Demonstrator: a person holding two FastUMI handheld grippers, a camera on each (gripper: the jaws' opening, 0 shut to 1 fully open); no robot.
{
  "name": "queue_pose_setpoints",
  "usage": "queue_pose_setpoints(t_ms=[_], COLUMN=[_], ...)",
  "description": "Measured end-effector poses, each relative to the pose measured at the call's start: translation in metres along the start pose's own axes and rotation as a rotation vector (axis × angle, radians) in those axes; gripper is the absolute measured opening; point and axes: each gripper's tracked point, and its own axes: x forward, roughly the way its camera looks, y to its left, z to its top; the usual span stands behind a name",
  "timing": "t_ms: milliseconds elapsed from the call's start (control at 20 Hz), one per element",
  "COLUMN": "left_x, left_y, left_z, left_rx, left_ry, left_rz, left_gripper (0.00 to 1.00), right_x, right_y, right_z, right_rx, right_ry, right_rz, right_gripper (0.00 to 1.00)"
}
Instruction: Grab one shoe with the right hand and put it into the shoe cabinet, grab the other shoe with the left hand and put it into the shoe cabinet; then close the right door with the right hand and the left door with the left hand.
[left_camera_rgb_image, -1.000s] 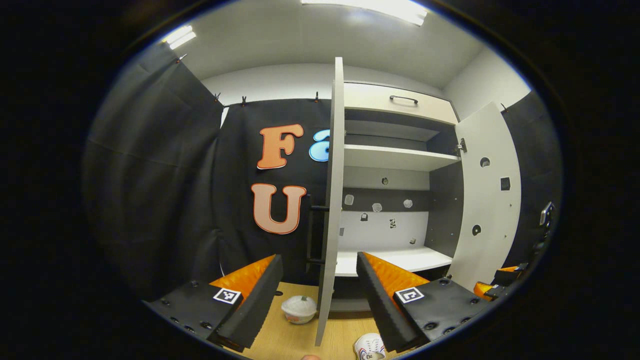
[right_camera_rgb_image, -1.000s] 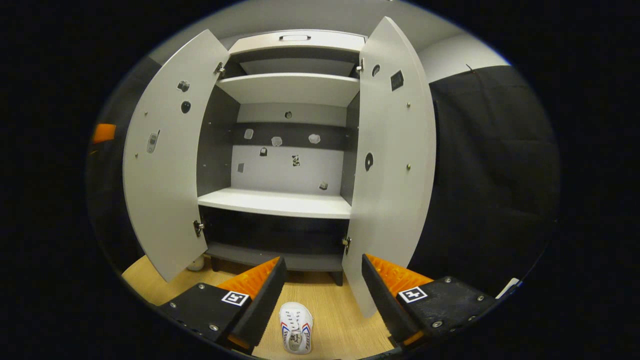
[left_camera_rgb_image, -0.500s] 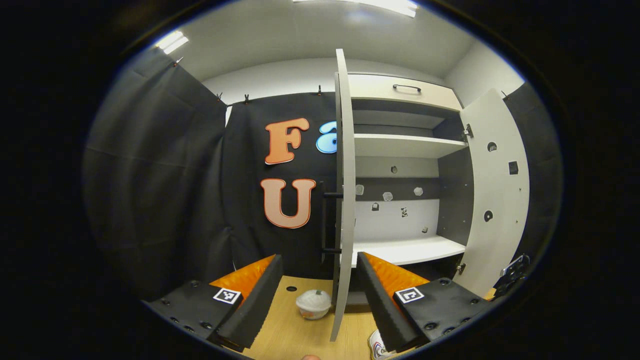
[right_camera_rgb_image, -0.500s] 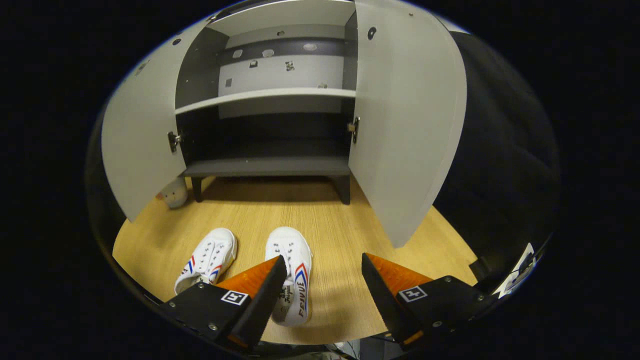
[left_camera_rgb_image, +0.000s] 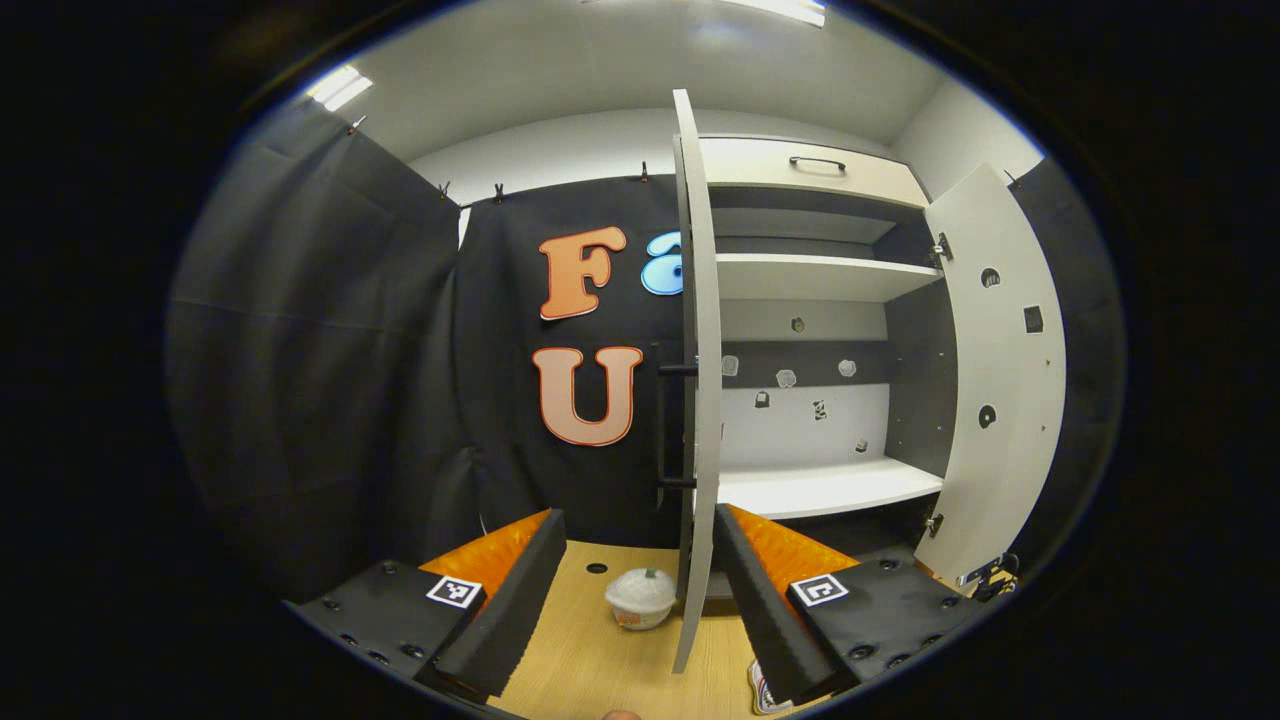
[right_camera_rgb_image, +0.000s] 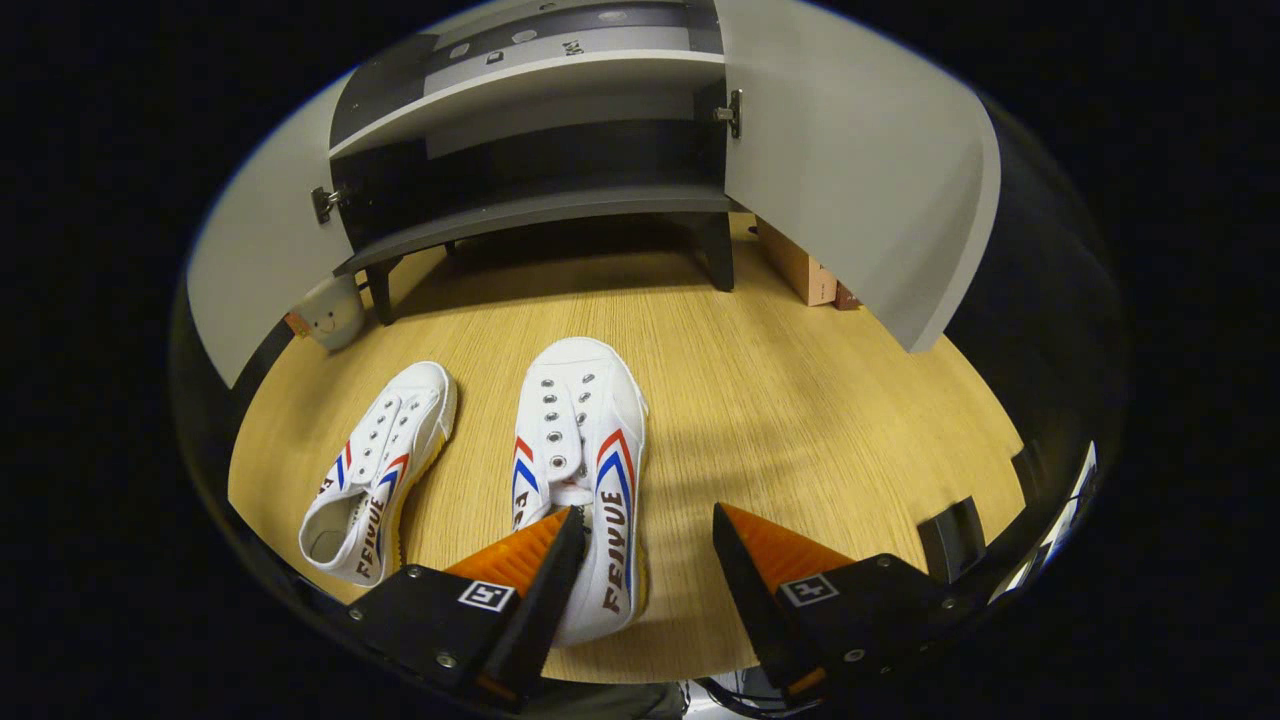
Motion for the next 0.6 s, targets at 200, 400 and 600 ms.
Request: queue_pose_setpoints(t_ms=[200, 400, 600], left_x=[0.0, -0.001, -0.003], left_y=[0.001, 0.0, -0.001], left_z=[0.004, 0.005, 0.003], left_rx=[0.0, 0.016, 0.014], left_ry=[-0.01, -0.013, -0.011], left_rz=[0.009, 0.01, 0.009], left_gripper=[0.94, 0.94, 0.94], right_x=[0.012, 0.021, 0.021], right_y=[0.007, 0.013, 0.006], right_z=[-0.005, -0.006, -0.003], right_rx=[0.031, 0.04, 0.023], right_ry=[0.043, 0.067, 0.055], right_rz=[0.047, 0.064, 0.027], right_gripper=[0.63, 0.33, 0.12])
